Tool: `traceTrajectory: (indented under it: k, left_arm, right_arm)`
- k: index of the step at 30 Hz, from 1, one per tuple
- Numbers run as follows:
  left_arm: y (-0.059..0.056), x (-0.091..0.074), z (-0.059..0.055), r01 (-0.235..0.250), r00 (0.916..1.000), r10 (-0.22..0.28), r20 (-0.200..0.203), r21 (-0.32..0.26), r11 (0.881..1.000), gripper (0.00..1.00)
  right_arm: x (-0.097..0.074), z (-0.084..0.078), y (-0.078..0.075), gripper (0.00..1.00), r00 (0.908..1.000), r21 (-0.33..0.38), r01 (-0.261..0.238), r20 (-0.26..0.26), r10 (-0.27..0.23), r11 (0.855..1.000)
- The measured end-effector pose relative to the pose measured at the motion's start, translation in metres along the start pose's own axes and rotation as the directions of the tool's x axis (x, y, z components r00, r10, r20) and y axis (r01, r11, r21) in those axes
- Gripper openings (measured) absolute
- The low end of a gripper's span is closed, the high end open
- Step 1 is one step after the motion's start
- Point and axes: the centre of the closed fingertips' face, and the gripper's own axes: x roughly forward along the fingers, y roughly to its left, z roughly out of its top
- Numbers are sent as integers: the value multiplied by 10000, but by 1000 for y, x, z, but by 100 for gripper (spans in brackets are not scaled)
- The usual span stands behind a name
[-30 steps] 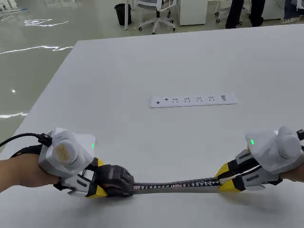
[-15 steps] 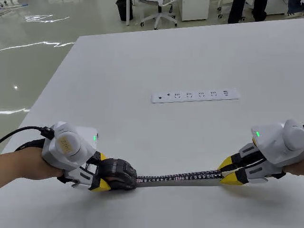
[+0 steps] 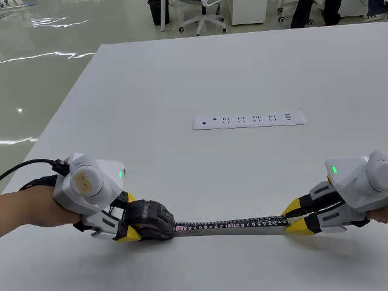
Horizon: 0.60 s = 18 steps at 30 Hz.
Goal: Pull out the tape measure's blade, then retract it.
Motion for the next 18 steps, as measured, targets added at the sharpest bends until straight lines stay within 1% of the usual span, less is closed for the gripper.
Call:
traceTrajectory:
  k: [18]
  left_arm:
    - [-2,-1,1,0,10000,0,1,-13,10000,28]
  right_arm:
    - [-5,-6,0,10,9999,70,72,-110,-71,9999]
